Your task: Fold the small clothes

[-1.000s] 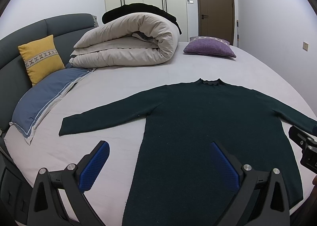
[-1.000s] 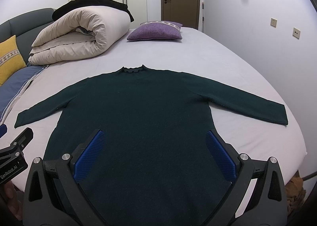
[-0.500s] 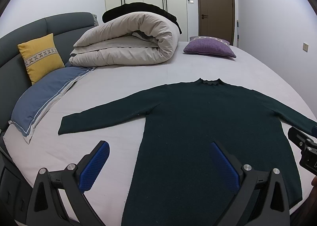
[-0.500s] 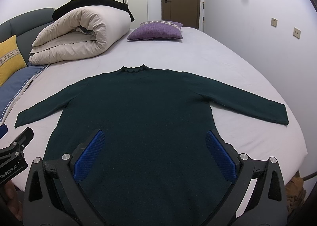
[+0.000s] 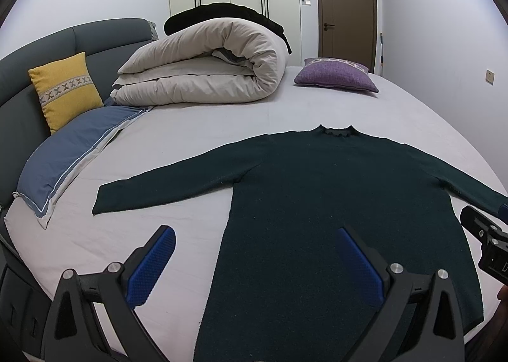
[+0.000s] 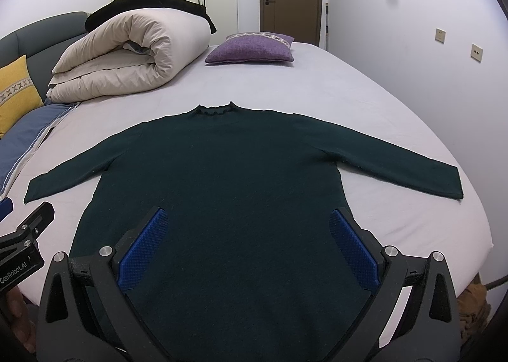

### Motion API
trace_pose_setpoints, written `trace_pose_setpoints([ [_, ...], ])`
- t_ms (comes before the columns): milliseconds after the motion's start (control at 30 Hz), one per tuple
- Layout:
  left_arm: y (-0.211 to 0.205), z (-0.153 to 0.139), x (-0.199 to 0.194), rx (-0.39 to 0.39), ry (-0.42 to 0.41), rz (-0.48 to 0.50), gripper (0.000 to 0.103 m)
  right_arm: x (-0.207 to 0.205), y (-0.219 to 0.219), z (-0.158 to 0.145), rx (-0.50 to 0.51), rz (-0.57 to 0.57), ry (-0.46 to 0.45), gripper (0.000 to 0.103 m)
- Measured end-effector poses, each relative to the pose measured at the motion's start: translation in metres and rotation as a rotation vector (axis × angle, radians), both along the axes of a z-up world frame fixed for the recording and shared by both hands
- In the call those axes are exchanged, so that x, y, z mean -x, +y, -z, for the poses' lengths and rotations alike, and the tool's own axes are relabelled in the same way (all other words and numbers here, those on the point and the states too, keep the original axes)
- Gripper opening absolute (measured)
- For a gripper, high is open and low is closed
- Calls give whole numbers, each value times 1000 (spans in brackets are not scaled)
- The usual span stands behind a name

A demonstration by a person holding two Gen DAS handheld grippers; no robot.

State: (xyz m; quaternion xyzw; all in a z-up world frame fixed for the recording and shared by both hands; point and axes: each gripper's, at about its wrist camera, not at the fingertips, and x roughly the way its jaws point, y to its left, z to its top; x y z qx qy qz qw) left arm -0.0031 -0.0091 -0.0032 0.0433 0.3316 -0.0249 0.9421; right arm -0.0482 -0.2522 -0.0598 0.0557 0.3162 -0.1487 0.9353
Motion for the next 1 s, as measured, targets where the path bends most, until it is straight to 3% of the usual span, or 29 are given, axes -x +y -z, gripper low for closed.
trace_pose_setpoints([
  [1000, 8, 10, 6, 22, 16, -6, 103, 0, 15, 16, -10, -4, 11, 103],
])
